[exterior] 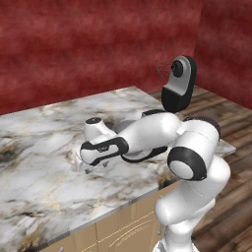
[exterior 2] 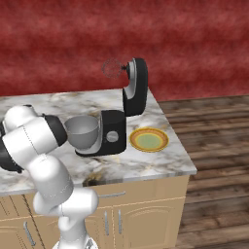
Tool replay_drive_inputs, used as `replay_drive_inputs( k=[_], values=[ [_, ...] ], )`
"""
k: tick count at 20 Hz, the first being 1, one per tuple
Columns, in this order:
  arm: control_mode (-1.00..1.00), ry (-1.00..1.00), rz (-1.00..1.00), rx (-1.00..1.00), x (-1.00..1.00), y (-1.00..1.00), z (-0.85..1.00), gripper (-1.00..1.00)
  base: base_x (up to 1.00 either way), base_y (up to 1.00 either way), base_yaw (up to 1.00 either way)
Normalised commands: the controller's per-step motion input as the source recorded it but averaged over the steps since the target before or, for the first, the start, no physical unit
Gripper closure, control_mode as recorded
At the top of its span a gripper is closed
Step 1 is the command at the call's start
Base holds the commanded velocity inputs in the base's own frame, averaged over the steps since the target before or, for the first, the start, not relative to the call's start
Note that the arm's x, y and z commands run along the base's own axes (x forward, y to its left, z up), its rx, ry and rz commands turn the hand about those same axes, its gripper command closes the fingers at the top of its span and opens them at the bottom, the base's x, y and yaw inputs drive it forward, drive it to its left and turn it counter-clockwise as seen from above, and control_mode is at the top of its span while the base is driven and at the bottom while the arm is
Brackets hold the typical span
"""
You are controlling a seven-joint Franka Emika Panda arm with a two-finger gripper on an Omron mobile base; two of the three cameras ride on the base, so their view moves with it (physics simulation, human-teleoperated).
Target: Add butter and sugar cubes to the stand mixer bowl and then turn on the stand mixer to begin making frosting.
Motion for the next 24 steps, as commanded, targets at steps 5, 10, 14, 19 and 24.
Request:
replay_drive_inputs(
  k=[5, 10, 14, 19, 24],
  values=[
    [-1.0, 0.0, -0.01, 0.0, 0.12, 0.08, -0.1, -1.0, 0.0, 0.0, 0.0],
    [-1.0, 0.0, -0.01, 0.0, 0.12, 0.08, -0.09, -1.0, 0.0, 0.0, 0.0],
    [-1.0, -0.01, -0.01, 0.0, 0.1, 0.04, -0.18, -1.0, 0.0, 0.0, 0.0],
    [-1.0, -0.01, -0.01, 0.0, 0.08, 0.01, -0.19, -1.0, 0.0, 0.0, 0.0],
    [-1.0, -0.01, -0.02, 0.0, 0.11, 0.04, -0.15, -1.0, 0.0, 0.0, 0.0]
  ],
)
